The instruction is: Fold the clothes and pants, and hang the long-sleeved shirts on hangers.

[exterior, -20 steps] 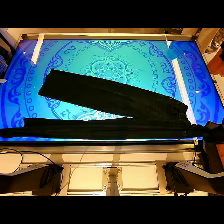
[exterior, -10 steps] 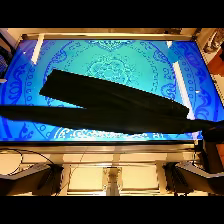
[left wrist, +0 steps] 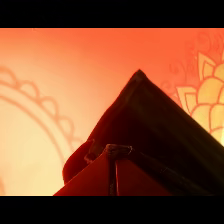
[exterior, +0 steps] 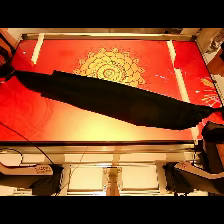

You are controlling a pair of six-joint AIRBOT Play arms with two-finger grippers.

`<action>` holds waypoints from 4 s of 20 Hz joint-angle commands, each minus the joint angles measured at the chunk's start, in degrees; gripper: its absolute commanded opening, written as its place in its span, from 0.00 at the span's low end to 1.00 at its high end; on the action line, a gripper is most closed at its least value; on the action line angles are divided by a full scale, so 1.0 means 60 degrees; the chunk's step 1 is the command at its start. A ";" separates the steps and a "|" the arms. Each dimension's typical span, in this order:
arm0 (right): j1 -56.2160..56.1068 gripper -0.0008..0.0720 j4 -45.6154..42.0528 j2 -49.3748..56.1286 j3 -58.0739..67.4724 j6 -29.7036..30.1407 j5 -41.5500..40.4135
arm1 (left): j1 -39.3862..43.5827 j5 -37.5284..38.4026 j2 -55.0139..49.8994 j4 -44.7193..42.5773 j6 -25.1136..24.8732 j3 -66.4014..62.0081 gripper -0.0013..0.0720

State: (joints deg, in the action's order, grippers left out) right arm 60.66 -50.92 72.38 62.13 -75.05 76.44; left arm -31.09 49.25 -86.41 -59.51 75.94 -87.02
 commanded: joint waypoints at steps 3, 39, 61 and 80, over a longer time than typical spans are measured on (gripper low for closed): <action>-0.1439 0.04 -0.0463 0.0769 0.0124 -0.1370 -0.1902 | 0.0663 -0.0535 -0.1275 -0.0517 0.2058 -0.0750 0.05; -0.2153 0.04 -0.2528 0.2914 0.3308 -0.2601 -0.1927 | 0.0987 0.1821 -0.2692 -0.1067 0.4324 -0.3457 0.05; -0.3574 0.72 -0.2437 0.4167 0.3308 -0.3340 -0.4521 | 0.2135 -0.0699 -0.4167 -0.0885 0.4277 -0.3457 0.46; -0.3763 0.95 -0.2812 0.2342 0.6047 -0.1712 0.1818 | 0.0284 0.4754 -0.3654 -0.0976 0.0991 -0.3424 0.82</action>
State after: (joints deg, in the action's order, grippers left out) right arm 38.76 -67.70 87.33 97.67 -86.98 77.30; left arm -27.88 70.91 -107.15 -65.54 86.50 -107.66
